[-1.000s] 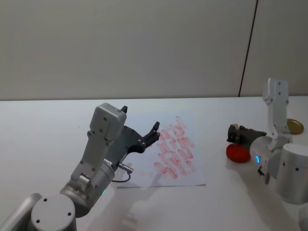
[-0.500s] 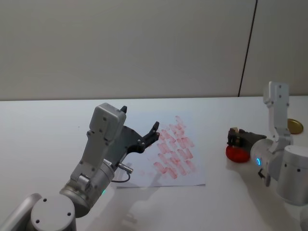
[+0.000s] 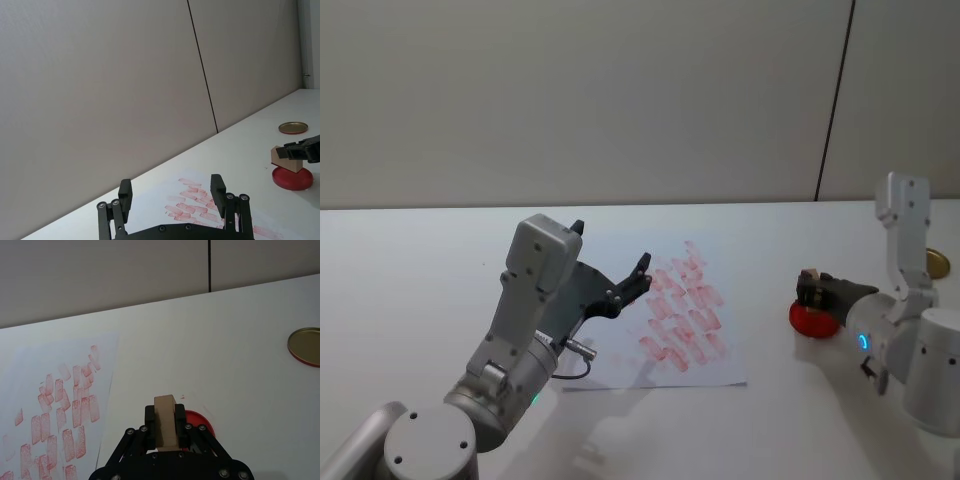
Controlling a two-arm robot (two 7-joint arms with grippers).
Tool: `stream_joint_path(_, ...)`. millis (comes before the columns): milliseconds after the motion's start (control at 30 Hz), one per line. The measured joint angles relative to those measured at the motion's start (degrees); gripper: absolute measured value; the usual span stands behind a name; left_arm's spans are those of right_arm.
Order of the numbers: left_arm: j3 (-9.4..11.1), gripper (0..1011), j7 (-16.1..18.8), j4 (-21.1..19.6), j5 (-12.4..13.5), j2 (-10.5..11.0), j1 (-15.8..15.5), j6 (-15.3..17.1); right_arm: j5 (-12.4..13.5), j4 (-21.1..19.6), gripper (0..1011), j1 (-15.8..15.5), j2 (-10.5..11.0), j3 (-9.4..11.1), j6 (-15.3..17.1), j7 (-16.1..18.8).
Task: Use the one hand to pick up the stamp and affix it onto the A4 paper.
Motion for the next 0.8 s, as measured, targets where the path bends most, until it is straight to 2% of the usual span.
stream_joint_path(333, 0.0, 993, 0.0, 0.0, 0.0, 0.0, 0.0, 0.0, 0.0, -0.41, 222, -0.43, 0.03, 0.3, 0.41, -0.64)
stream_joint_path(800, 0.0, 993, 0.0, 0.0, 0.0, 0.0, 0.0, 0.0, -1.14, 2.36, 225, 0.89, -0.24, 0.58, 0.0, -0.92)
